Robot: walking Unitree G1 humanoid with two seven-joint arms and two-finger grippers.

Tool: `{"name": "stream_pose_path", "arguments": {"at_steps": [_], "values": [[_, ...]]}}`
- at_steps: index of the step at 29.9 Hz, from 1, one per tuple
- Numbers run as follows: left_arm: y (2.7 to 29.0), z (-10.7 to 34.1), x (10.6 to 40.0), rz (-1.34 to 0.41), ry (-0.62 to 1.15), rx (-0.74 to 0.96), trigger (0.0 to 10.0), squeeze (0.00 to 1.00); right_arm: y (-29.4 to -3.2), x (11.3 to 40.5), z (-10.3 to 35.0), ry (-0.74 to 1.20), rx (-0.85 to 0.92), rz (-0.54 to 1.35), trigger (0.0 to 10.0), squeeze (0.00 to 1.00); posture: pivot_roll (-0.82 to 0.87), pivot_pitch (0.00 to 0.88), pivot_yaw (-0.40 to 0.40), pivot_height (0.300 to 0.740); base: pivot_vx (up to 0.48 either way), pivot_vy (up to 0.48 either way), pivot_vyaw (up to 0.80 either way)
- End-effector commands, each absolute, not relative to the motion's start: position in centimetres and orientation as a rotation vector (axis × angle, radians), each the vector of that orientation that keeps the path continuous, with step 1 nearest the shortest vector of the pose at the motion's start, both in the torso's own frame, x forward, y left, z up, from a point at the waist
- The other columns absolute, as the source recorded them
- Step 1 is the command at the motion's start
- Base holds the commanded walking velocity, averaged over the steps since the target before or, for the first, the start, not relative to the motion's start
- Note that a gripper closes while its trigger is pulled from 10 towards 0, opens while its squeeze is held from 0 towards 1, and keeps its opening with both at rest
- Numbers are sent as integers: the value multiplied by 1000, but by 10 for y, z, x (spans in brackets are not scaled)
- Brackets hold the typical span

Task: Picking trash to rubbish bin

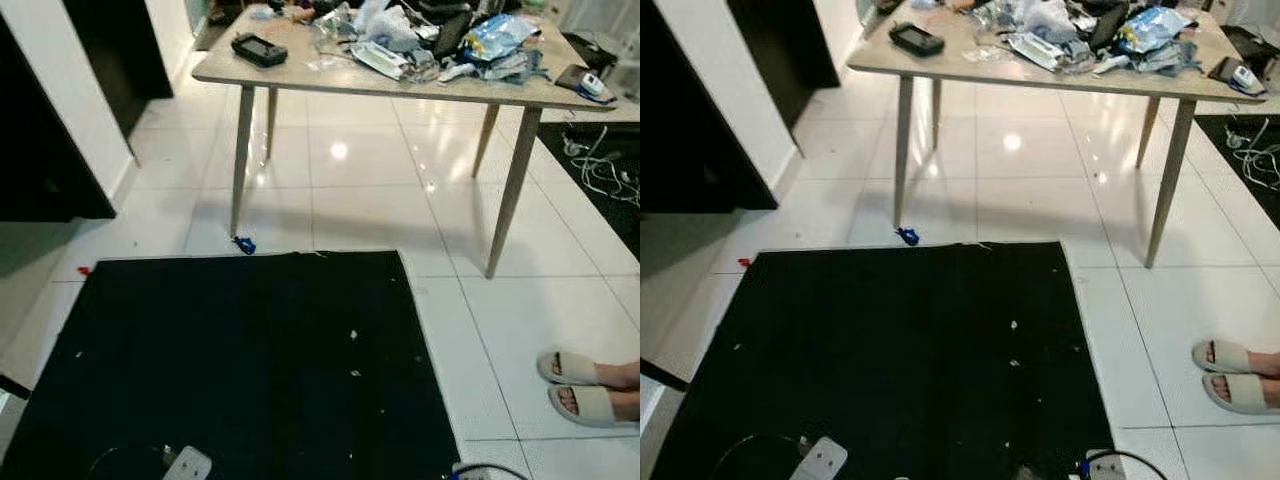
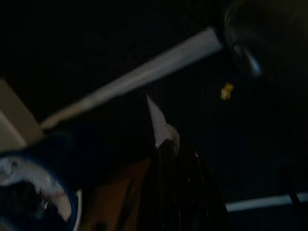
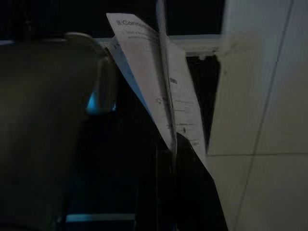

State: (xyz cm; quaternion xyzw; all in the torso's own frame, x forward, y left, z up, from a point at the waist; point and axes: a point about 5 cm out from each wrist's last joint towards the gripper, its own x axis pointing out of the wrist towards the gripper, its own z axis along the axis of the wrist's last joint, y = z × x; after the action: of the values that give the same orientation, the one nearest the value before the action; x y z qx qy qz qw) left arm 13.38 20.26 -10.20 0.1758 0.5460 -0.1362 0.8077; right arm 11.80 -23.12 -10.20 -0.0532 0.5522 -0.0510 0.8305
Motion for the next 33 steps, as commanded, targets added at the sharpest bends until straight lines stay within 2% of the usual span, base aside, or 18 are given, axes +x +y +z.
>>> {"name": "stream_pose_path", "arguments": {"at_steps": [1, 7, 21, 26, 33], "values": [[204, -102, 132, -298, 1179, 374, 10000, 0, -228, 107, -106, 1207, -98, -102, 10000, 0, -2, 101, 57, 740, -349, 0, 0], [202, -102, 135, -303, 1169, 372, 10000, 0, -226, 108, -106, 1206, -102, -96, 10000, 0, -2, 101, 57, 740, -213, 0, 0], [199, -103, 131, -306, 1170, 360, 10000, 0, -216, 111, -107, 1210, -89, -105, 10000, 0, -2, 109, 58, 740, 0, 0, -756], [204, -105, 124, -298, 1182, 364, 10000, 0, -230, 121, -102, 1141, 44, -210, 10000, 0, 1, 109, 57, 740, 0, 0, -769], [207, -104, 126, -253, 1170, 341, 10000, 0, -222, 145, -94, 1021, 207, -203, 10000, 0, 1, 109, 57, 740, 0, 0, -769]]}}
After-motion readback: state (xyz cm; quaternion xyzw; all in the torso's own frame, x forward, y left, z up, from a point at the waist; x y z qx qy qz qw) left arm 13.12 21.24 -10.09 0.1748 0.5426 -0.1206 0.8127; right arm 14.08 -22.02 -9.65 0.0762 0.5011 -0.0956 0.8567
